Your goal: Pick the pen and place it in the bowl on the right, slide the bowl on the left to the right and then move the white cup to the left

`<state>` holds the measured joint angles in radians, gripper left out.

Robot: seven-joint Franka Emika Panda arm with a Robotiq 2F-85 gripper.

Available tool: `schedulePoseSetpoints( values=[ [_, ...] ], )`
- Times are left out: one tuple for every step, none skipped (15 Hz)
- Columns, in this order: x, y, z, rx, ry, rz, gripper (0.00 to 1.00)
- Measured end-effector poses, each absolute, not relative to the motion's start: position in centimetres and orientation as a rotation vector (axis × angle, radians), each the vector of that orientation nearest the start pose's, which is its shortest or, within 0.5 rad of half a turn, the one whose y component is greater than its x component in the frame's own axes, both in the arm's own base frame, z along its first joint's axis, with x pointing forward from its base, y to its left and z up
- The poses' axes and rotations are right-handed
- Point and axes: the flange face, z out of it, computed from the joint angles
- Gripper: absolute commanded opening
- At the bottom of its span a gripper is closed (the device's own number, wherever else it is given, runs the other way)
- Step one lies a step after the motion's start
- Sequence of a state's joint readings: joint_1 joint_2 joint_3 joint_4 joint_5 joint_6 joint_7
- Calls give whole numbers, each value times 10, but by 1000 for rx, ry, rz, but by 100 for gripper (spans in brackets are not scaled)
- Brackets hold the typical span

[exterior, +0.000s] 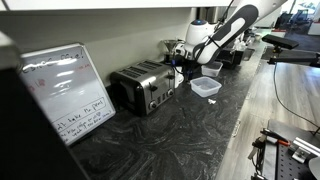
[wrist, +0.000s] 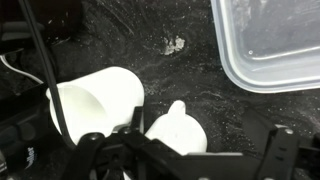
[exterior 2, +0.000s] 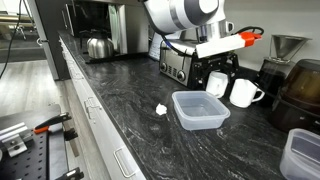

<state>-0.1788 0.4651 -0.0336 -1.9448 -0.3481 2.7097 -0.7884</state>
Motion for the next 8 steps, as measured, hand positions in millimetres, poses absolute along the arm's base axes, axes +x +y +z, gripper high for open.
schedulePoseSetpoints(
  values=[
    [638, -124, 268, -3115, -1474, -274, 100],
    [640, -124, 266, -3104, -1485, -272, 100],
    [641, -123, 264, -3093, -1499, -270, 100],
    [643, -122, 263, -3083, -1514, -269, 100],
    [645, -121, 261, -3075, -1526, -269, 75],
    [647, -120, 260, -3070, -1534, -269, 74],
    [649, -119, 259, -3067, -1537, -272, 66],
    [651, -118, 259, -3066, -1539, -275, 60]
  ],
)
